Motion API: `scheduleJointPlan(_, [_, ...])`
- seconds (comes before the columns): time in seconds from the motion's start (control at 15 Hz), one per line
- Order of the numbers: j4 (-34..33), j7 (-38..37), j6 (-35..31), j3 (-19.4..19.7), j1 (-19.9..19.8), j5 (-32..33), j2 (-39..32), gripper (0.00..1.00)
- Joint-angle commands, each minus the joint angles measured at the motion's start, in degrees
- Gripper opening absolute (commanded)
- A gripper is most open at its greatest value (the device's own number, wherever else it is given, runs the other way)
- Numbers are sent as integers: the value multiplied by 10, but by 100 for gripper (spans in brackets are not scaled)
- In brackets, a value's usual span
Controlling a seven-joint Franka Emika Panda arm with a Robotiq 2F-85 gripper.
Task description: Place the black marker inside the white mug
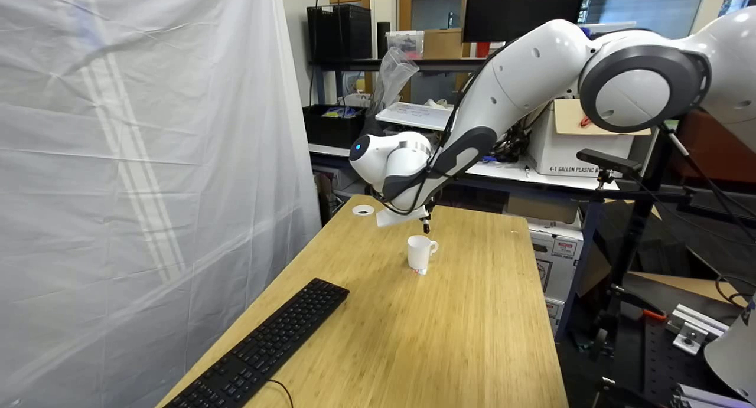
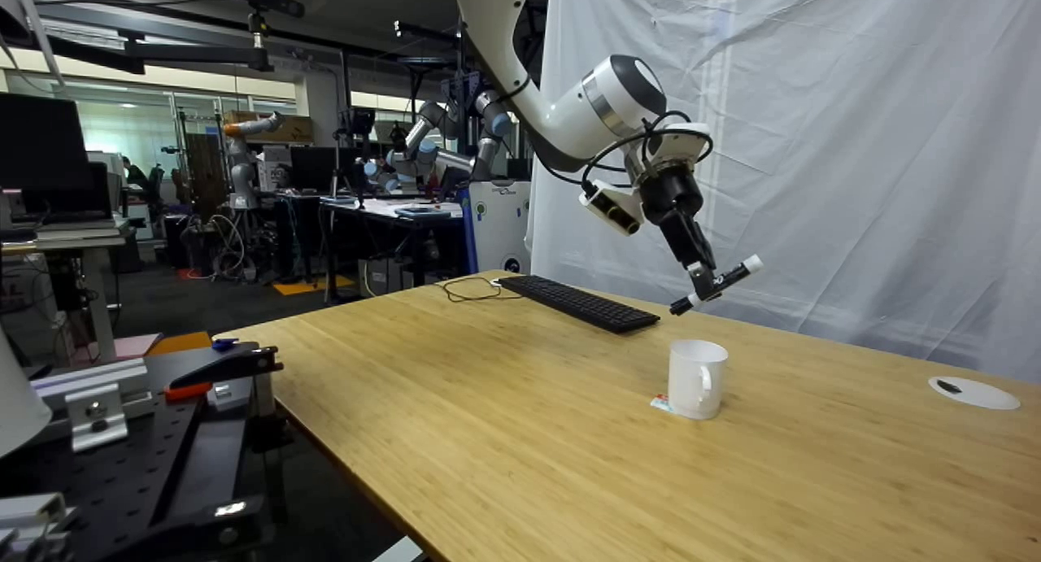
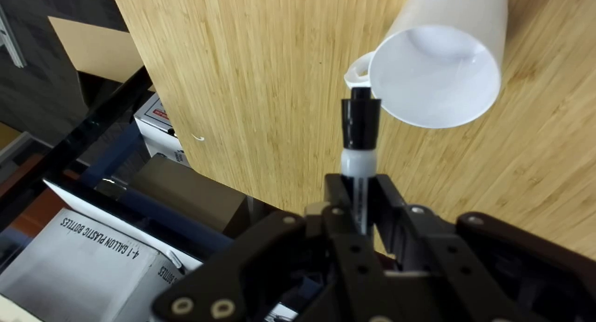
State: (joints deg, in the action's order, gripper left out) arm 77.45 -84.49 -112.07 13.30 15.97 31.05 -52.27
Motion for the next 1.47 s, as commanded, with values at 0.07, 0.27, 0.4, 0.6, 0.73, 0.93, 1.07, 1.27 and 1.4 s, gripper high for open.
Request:
scheduleJointPlan(0.07, [-65,10,55,6,11,12,-44,5])
scheduleJointPlan(0.27, [-102,6,94,13,25,24,-69,5])
scheduleJointPlan(0.4, [-123,4,115,15,32,40,-83,5])
scheduleJointPlan(0.6, [-144,2,139,15,36,68,-102,5])
scheduleJointPlan(0.73, [-151,1,147,13,34,80,-110,5])
scheduleJointPlan(0.93, [-157,-2,145,10,30,92,-122,5])
scheduleJointPlan(1.07, [-166,-1,143,10,30,99,-136,5])
scheduleJointPlan(1.27, [-184,2,143,10,31,111,-156,5])
scheduleJointPlan(1.4, [-196,2,143,13,34,120,-169,5])
